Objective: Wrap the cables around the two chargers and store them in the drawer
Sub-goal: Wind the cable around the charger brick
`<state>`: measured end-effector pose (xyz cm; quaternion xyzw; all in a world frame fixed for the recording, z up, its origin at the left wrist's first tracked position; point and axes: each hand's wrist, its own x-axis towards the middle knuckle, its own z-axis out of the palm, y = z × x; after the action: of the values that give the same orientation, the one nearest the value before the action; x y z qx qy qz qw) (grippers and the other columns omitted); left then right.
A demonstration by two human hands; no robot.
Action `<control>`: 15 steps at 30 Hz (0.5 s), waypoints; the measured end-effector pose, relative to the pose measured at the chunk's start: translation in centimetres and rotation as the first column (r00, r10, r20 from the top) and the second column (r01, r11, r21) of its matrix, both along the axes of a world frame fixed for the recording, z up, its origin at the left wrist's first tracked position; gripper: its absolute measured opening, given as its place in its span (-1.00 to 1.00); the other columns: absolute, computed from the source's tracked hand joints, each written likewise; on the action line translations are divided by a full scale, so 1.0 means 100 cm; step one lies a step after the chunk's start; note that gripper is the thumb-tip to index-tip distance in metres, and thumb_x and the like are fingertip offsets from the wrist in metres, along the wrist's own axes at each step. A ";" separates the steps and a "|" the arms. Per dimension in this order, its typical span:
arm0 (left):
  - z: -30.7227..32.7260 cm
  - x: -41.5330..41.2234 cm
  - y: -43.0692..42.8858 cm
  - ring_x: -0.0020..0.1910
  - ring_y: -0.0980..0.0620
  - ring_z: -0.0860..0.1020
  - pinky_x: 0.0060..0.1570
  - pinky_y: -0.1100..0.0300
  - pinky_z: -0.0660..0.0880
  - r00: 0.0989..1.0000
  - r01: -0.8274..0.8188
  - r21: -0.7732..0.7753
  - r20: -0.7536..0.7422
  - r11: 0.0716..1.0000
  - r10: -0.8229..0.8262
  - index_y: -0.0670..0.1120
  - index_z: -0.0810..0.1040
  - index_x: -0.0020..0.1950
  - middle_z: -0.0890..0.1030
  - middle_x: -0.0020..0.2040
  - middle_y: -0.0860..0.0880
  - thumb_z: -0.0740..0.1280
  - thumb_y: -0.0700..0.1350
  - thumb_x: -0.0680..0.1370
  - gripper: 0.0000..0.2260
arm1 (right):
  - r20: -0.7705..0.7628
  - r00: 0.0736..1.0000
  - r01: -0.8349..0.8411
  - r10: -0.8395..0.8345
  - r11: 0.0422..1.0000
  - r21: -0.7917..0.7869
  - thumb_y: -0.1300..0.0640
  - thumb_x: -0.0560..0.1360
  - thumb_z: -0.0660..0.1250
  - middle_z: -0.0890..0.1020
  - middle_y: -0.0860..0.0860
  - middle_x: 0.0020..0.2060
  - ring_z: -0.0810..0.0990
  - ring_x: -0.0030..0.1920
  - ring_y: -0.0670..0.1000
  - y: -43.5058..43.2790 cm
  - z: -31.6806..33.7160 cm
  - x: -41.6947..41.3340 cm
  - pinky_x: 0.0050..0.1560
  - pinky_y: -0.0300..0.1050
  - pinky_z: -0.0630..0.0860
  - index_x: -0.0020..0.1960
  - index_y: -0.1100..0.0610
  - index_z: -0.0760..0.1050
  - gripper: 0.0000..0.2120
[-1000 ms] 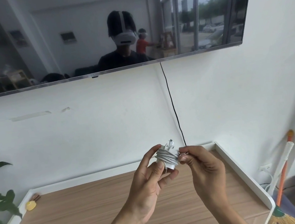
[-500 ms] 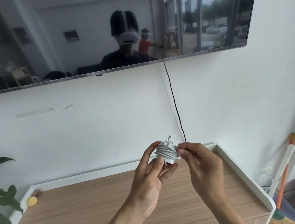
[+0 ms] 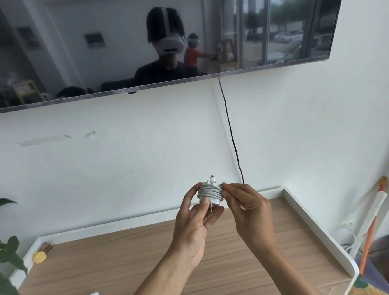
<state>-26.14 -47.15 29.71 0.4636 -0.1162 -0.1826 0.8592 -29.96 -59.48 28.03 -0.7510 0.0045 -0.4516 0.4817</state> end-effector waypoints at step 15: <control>-0.011 0.010 -0.010 -0.11 0.03 0.64 -0.02 0.14 0.60 0.991 -0.087 0.074 0.105 0.993 0.079 -0.06 0.50 0.28 0.62 -0.11 -0.21 0.34 -0.20 0.54 -0.69 | 0.041 0.958 0.285 -0.283 0.932 -0.224 0.10 0.52 0.26 0.59 -0.02 -0.20 0.63 -0.30 -0.06 0.006 -0.016 0.026 -0.43 -0.08 0.54 0.02 0.16 0.62 -0.79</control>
<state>-25.14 -48.18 28.62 0.5099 -0.1333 -0.1271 0.8403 -27.35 -58.91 26.44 -0.7908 0.0591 -0.5172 0.3220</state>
